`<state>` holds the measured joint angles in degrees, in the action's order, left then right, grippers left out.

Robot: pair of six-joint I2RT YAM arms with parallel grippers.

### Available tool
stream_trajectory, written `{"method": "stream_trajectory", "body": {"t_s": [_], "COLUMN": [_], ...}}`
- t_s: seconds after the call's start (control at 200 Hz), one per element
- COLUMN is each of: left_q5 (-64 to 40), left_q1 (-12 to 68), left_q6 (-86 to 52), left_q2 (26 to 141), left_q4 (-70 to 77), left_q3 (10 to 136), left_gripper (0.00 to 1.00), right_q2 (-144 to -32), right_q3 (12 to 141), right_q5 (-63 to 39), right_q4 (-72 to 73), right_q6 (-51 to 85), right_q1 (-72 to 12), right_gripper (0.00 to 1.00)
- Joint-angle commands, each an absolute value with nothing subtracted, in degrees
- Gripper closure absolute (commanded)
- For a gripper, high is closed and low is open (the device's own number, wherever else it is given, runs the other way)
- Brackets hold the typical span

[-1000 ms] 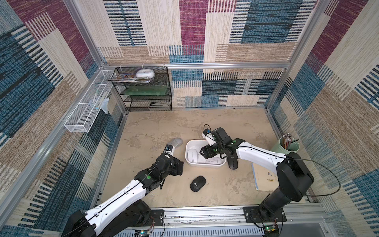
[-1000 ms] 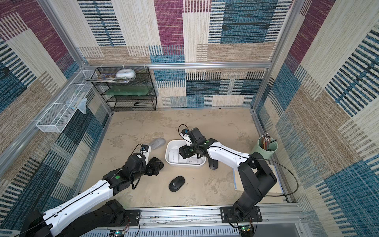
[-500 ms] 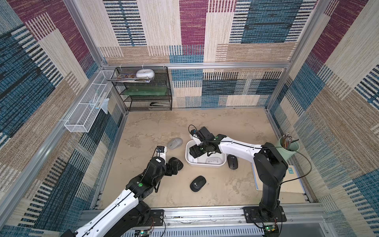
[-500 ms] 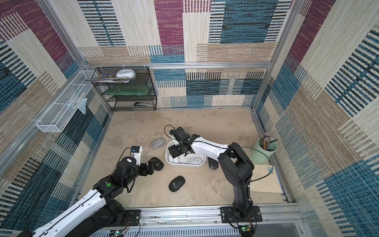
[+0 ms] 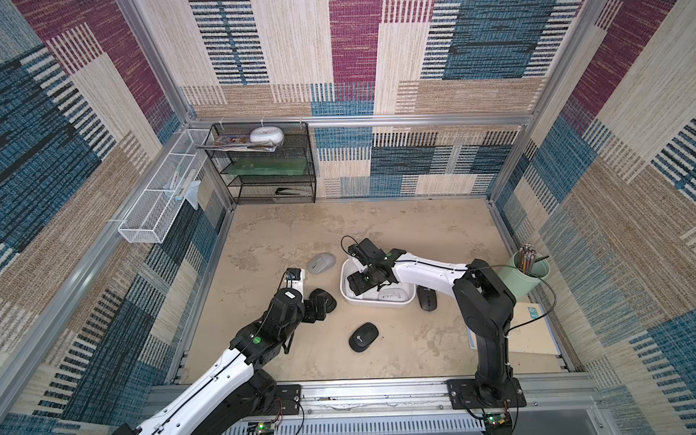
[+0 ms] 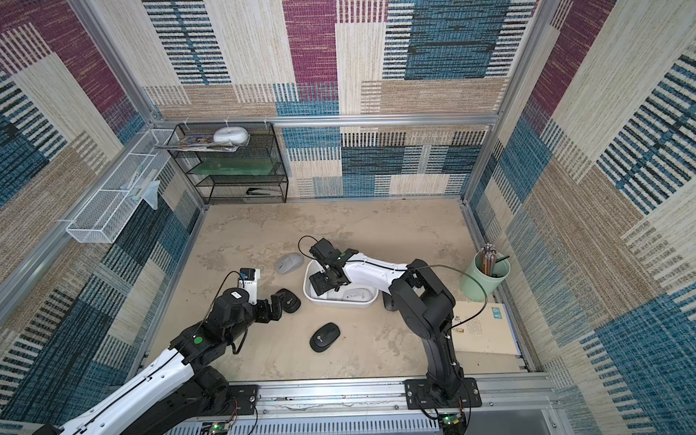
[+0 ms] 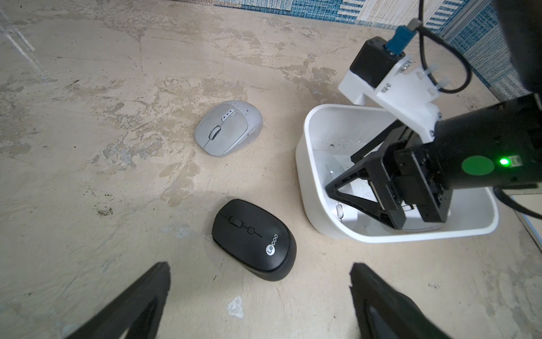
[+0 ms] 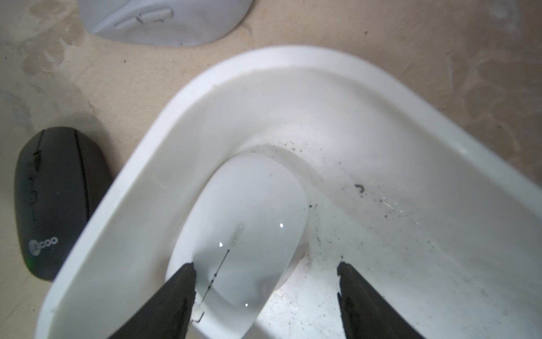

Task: Take out the mouse from the storage box
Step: Pick up the mouse from the storage box.

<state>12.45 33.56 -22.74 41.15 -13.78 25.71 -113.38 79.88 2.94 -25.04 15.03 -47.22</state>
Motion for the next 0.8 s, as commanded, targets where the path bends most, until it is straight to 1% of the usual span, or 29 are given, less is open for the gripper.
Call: {"method": "stream_trajectory", "body": {"t_s": [0.0,0.145,0.28,0.361,0.496,0.626,0.711,0.796], "left_q5": [13.2,13.2,13.4,13.4,13.5,13.5,13.3,13.3], "left_q1": [33.5,33.5,33.5,33.5,33.5,33.5,33.5,33.5], "left_q6": [-23.0,-23.0,-23.0,-23.0,-22.9,-22.9,-22.9,-22.9], "left_q2": [41.0,40.7,40.5,40.5,40.6,40.5,40.5,40.5], "left_q4": [-13.7,-13.8,-13.9,-13.9,-14.0,-14.0,-13.9,-13.9], "left_q3": [25.9,25.8,25.8,25.8,25.8,25.8,25.8,25.8], "left_gripper": [0.01,0.01,0.01,0.01,0.00,0.01,0.01,0.01], "right_q2": [-112.2,-111.2,-112.6,-113.8,-115.8,-115.1,-113.6,-112.5], "right_q3": [79.7,79.5,80.3,81.0,82.4,81.5,80.2,79.5], "right_q5": [6.4,3.6,1.9,1.0,4.2,8.6,9.3,8.6], "right_q4": [-26.9,-24.8,-24.0,-23.8,-25.4,-26.5,-26.2,-25.7], "right_q6": [16.5,17.2,18.0,18.2,19.3,20.7,21.0,21.2], "right_q1": [-47.1,-47.4,-47.7,-47.8,-48.0,-47.4,-46.9,-47.0], "right_gripper": [0.22,0.21,0.17,0.17,0.20,0.24,0.26,0.25]}}
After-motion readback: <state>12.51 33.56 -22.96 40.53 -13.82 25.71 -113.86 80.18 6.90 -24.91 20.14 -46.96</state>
